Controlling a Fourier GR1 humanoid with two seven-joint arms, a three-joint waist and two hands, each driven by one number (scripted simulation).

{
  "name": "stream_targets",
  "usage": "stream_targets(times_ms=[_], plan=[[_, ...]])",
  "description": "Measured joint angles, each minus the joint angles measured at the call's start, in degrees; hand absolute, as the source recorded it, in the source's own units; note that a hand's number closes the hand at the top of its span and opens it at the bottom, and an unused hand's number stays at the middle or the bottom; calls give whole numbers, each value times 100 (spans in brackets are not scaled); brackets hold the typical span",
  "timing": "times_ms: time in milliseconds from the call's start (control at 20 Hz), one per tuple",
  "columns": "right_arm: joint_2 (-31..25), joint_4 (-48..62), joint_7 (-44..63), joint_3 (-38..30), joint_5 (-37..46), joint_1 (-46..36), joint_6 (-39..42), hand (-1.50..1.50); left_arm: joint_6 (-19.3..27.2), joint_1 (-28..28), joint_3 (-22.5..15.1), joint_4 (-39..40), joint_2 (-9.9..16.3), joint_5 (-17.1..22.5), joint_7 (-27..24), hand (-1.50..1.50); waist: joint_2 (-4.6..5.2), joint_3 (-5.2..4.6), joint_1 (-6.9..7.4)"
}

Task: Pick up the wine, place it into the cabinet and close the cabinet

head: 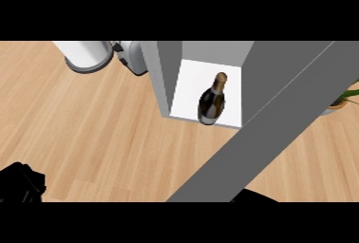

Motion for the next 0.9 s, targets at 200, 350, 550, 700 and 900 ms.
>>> stream_targets(times_ms=[200,350,550,700,900], plan=[[324,646,93,-221,271,-684,-484,150,-190,-31,15,68,12,35,-47,150,30,11,128],[457,1167,168,-327,494,-1253,-927,150,-347,-70,20,126,23,58,-78,150,64,26,224],[547,1908,221,-505,805,-2127,-1404,150,-528,-116,33,233,7,103,-129,150,98,35,346],[591,2503,215,-681,971,-2815,-1733,150,-650,-176,81,313,15,135,-158,150,123,41,421],[624,3360,169,-965,1147,-3702,-2074,150,-799,-251,133,416,10,194,-186,150,170,45,495]])
